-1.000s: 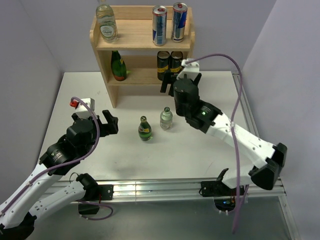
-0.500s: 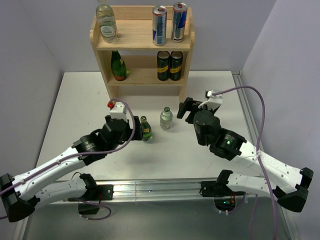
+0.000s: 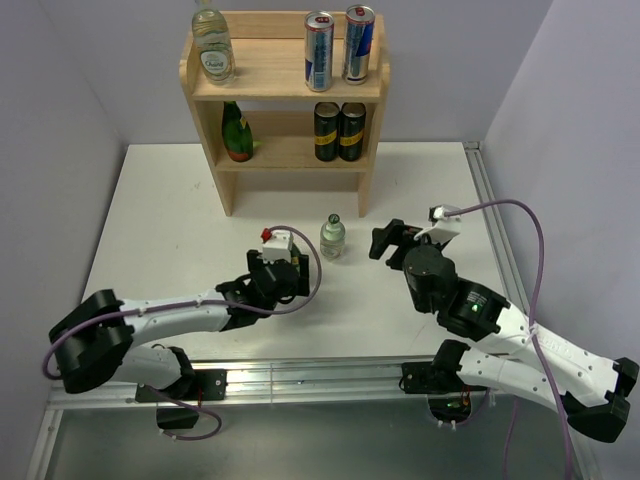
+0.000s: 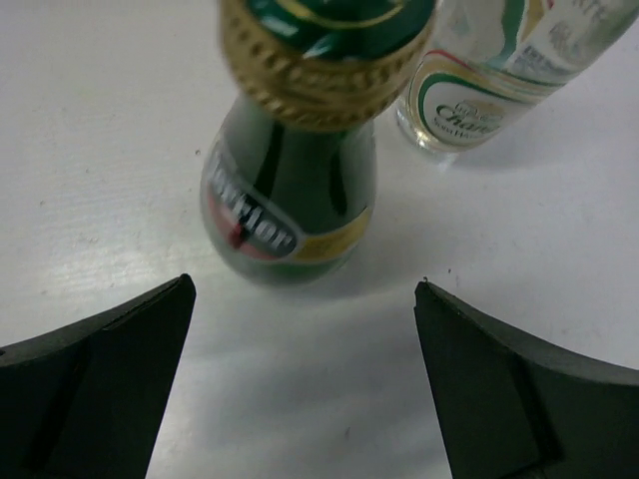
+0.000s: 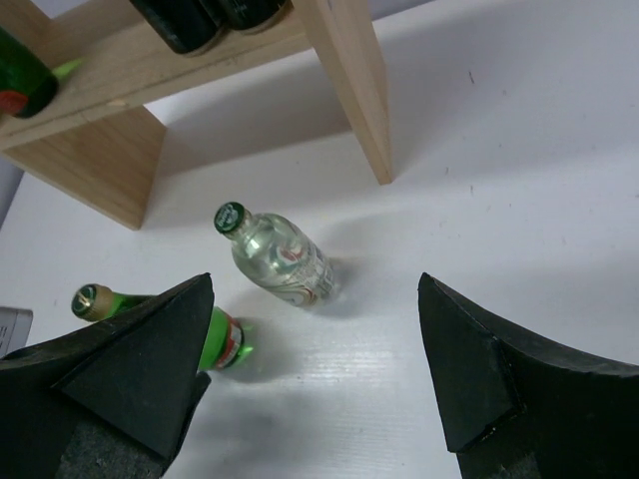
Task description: Place and organize the beverage onto the shelf
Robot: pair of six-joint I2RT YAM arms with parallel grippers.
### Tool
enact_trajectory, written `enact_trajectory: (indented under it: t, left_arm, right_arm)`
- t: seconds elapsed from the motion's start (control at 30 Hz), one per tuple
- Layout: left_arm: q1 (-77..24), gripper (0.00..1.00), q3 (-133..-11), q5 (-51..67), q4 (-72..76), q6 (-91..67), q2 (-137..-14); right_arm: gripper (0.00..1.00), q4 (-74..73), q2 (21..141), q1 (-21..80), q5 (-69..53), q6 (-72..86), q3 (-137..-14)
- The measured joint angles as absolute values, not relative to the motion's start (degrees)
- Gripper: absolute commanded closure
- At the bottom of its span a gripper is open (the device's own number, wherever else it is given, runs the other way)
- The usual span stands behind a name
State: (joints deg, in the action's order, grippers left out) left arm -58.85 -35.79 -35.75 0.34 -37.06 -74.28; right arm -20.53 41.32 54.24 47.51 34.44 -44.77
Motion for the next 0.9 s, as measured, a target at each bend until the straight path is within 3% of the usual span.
enact_trajectory:
  t: [0.37,0.67,0.83,0.9]
  left_arm:
    - [-53.56,0.01,-36.23,-37.23,21.54,-30.83,-91.07]
    - [-49.39,0.03,-37.69,-37.39,33.61,-29.12,-97.51]
    - [-47.81,0.15,-37.93,-37.08,37.5,-29.21,-99.68]
    - [-47.72,0.26,-37.95,-36.86,38.5,-29.34,-100.16]
  right_arm:
    - [0.1,-22.17,38.7,54.24,47.11,35.83,-42.28]
    - [0.09,-22.46,37.3,54.24,47.11,36.25,-40.03]
    - [0.09,-22.76,37.52,54.24,47.11,36.42,-39.77]
    - [0.09,-22.74,37.56,54.24,47.11,36.4,-39.77]
